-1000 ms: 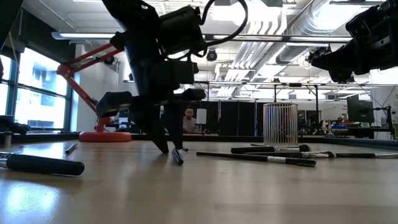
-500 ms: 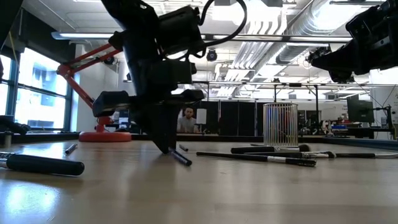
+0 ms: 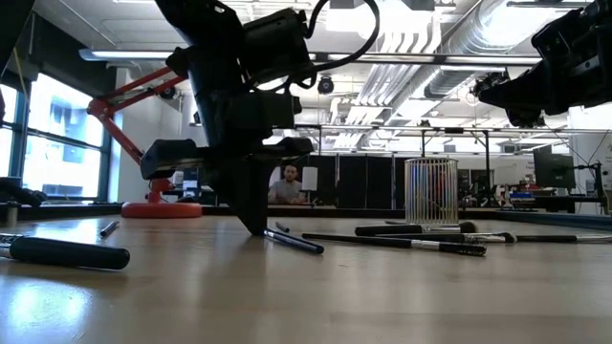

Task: Put items in baskets/containers
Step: Put the black brush into the gold holder

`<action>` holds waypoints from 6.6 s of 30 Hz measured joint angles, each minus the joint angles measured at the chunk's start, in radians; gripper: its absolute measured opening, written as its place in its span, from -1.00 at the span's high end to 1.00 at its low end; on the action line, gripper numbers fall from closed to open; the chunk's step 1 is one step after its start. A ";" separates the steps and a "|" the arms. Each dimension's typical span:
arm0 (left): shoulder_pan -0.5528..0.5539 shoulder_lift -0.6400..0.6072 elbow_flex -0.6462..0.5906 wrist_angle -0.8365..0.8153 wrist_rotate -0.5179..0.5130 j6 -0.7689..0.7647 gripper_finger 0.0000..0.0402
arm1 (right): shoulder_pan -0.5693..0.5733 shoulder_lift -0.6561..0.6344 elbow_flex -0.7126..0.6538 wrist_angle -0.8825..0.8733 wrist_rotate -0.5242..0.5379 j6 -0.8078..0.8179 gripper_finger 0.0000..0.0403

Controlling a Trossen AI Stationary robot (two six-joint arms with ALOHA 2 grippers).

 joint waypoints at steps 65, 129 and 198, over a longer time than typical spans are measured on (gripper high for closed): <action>0.151 -0.087 0.206 -0.189 -0.105 -0.757 1.00 | 0.501 1.341 0.569 0.253 0.650 0.077 0.99; 0.131 -0.137 0.229 -0.132 0.040 -0.838 0.41 | 0.464 1.770 0.936 -0.592 1.011 0.569 0.91; 0.131 -0.301 -0.224 0.382 0.044 -0.913 0.42 | -0.081 1.429 0.014 1.422 0.438 0.025 0.83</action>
